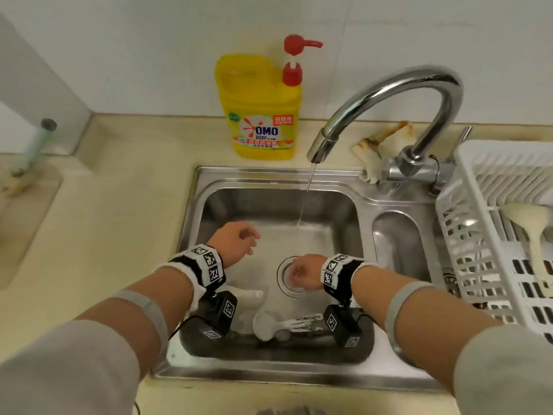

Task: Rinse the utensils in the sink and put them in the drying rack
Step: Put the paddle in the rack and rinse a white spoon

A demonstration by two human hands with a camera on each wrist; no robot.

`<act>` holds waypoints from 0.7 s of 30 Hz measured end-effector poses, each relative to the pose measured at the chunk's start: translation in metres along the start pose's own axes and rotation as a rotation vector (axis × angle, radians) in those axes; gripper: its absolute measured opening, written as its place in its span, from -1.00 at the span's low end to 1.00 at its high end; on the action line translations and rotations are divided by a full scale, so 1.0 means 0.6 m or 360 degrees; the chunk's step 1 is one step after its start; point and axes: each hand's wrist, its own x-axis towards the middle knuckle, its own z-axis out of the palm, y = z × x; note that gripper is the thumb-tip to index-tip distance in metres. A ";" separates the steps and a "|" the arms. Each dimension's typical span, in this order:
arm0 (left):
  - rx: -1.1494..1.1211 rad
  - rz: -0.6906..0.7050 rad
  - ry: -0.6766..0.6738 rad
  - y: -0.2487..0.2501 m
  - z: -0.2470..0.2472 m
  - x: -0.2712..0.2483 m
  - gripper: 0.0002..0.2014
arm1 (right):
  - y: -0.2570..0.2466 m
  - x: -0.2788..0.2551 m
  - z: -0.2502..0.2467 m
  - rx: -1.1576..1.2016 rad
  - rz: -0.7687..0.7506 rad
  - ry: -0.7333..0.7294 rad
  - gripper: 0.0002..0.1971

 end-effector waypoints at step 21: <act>0.0367 0.0021 0.0088 -0.050 -0.032 0.003 -0.85 | -0.073 0.167 0.133 -0.0440 -0.0170 -0.0037 -0.96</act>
